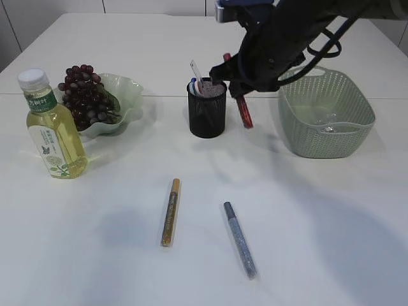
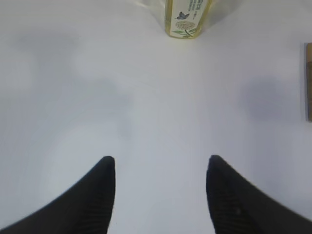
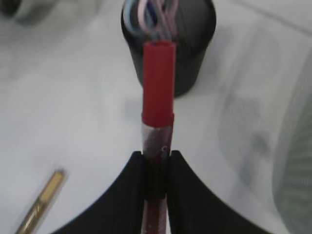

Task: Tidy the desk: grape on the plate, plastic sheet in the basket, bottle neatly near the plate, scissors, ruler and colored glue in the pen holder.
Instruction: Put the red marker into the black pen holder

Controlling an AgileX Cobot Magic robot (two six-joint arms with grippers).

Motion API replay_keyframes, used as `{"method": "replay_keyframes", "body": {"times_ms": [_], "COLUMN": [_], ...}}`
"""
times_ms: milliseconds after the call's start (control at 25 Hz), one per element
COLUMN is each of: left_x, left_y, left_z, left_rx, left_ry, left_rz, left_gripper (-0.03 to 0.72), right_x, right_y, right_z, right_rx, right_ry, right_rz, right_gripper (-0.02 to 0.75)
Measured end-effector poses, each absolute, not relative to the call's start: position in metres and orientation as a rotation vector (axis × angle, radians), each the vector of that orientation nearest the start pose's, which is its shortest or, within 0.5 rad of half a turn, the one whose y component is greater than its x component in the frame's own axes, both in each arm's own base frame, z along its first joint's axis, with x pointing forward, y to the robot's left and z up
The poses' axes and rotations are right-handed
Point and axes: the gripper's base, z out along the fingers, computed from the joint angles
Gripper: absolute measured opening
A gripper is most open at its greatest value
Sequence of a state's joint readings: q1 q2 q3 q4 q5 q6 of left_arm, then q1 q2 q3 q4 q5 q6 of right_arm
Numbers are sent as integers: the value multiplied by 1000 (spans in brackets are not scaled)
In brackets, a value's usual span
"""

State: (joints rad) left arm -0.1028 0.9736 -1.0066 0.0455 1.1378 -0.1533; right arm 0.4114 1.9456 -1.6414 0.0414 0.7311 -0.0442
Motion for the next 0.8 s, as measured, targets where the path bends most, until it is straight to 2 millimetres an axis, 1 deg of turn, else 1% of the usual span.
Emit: {"method": "replay_keyframes", "body": {"times_ms": [160,240,320,440,600,680,800], "left_x": [167,168,169,169,171,171,171], "left_y": [-14,-14,-14,-14,-14,-13,-12], "left_z": [353,354,354,355,355,355,355], "left_rx": [-55,-55,-54,-54,-52,-49,-46], "left_ry": [2578,2570,2560,2550,2533,2533,2531], "left_rz": [-35,-37,-38,-40,-36,-21,-6], "left_gripper": [435,435,435,435,435,435,435], "right_x": [420,428,435,446,460,465,469], "right_y": [184,187,190,195,201,203,205], "right_z": [279,283,283,272,250,242,234], "right_rx": [-506,-491,-475,-459,-472,-487,-517], "right_ry": [2228,2116,2027,1944,1841,1804,1760], "right_rz": [205,211,220,230,221,212,191], "right_gripper": [129,129,128,128,128,129,129]}}
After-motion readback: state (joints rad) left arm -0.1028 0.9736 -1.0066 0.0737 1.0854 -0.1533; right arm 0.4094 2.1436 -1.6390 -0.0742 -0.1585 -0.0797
